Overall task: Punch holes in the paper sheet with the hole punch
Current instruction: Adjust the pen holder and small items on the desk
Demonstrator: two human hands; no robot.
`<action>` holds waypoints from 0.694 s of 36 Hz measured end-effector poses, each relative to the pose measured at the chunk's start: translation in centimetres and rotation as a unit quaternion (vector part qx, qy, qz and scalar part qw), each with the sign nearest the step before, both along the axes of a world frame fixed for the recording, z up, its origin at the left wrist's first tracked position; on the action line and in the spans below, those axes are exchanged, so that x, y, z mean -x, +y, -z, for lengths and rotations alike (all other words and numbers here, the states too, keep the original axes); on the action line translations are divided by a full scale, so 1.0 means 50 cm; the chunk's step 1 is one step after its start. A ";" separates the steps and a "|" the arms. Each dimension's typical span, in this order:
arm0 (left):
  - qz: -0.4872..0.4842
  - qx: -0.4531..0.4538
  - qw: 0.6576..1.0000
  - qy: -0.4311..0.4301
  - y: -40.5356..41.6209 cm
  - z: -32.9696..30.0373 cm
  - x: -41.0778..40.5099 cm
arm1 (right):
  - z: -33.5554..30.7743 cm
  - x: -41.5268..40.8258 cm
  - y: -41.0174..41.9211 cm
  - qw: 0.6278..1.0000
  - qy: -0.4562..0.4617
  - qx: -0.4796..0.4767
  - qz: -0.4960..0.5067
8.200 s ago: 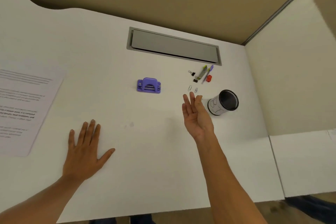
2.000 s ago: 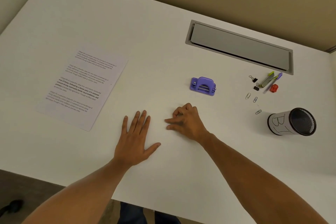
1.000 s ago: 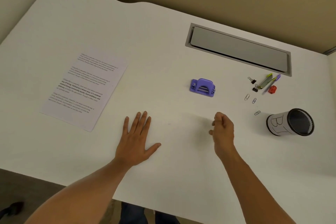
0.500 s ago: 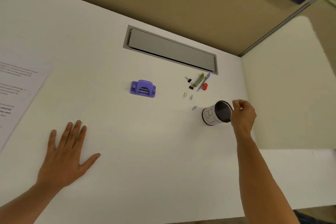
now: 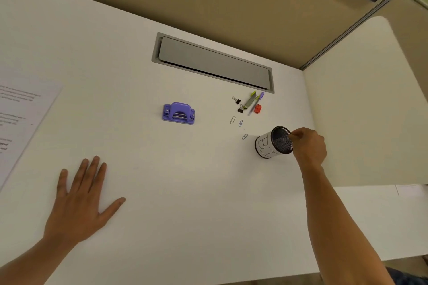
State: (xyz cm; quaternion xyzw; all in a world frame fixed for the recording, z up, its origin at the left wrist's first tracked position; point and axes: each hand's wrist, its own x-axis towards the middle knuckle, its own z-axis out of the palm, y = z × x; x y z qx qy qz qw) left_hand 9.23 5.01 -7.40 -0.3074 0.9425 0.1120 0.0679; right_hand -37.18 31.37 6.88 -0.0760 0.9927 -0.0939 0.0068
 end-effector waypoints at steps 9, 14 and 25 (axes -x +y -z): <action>0.006 0.003 1.000 -0.006 0.000 -0.006 0.000 | 0.040 -0.136 -0.095 0.982 0.040 0.147 -0.115; 0.001 0.003 1.000 -0.018 0.000 -0.005 -0.002 | 0.123 -0.306 -0.191 0.940 -0.081 0.189 -0.272; -0.002 0.001 0.999 -0.045 -0.003 0.000 -0.004 | 0.216 -0.494 -0.339 0.879 -0.176 0.061 -0.439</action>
